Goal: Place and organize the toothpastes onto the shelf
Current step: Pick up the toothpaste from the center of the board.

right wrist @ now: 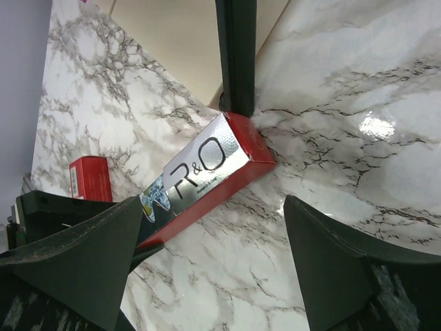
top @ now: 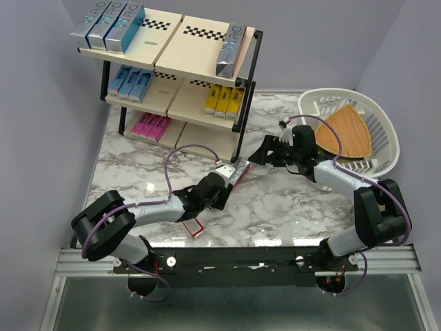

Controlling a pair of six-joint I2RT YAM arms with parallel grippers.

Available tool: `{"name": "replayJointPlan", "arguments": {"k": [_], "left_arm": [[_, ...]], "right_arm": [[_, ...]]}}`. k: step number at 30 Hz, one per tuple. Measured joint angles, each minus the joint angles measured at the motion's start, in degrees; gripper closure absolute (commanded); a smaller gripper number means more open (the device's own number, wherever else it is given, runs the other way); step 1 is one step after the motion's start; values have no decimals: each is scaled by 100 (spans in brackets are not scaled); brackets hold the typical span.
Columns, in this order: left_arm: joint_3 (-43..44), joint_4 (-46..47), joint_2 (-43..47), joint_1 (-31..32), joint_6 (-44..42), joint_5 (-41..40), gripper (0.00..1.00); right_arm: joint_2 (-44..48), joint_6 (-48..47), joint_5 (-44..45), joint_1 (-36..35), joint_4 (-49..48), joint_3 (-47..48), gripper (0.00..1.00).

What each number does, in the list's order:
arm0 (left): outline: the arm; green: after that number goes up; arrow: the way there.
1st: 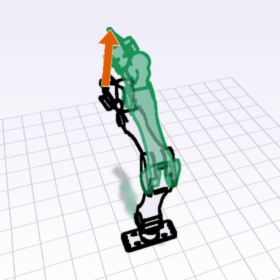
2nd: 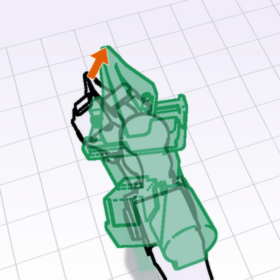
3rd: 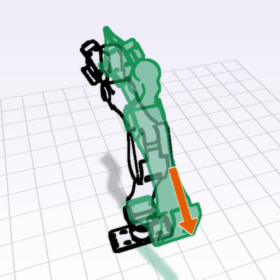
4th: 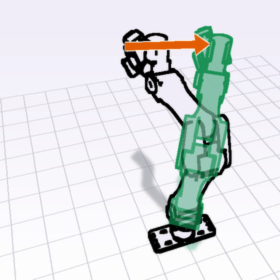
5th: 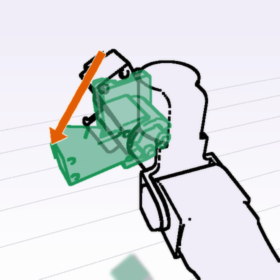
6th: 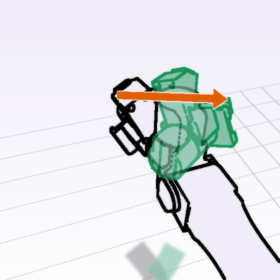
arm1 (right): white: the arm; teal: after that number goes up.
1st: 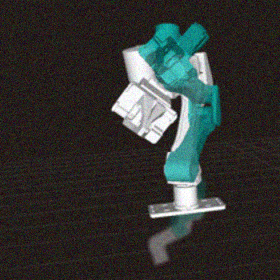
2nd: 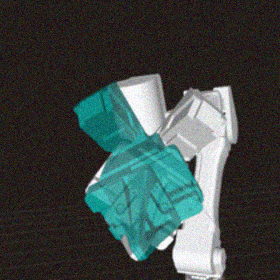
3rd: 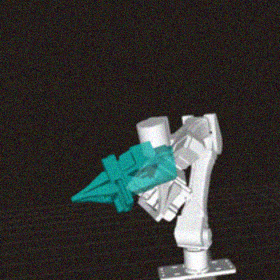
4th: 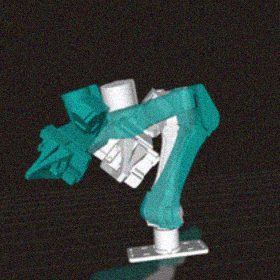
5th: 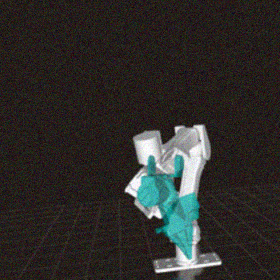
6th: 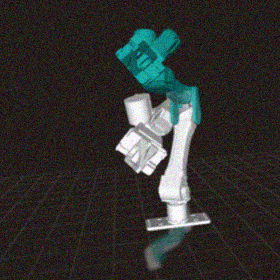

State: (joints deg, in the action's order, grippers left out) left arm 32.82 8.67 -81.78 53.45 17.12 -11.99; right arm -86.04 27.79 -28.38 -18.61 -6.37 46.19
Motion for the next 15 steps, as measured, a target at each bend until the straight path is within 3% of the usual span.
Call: {"name": "replayJointPlan", "arguments": {"k": [7,15], "left_arm": [[28,-509,625,94,2,2,62],[490,-1578,2164,144,-109,0,65]], "right_arm": [[466,-170,269,13,363,0,7],[1482,-450,1060,72,1178,81,6]]}}
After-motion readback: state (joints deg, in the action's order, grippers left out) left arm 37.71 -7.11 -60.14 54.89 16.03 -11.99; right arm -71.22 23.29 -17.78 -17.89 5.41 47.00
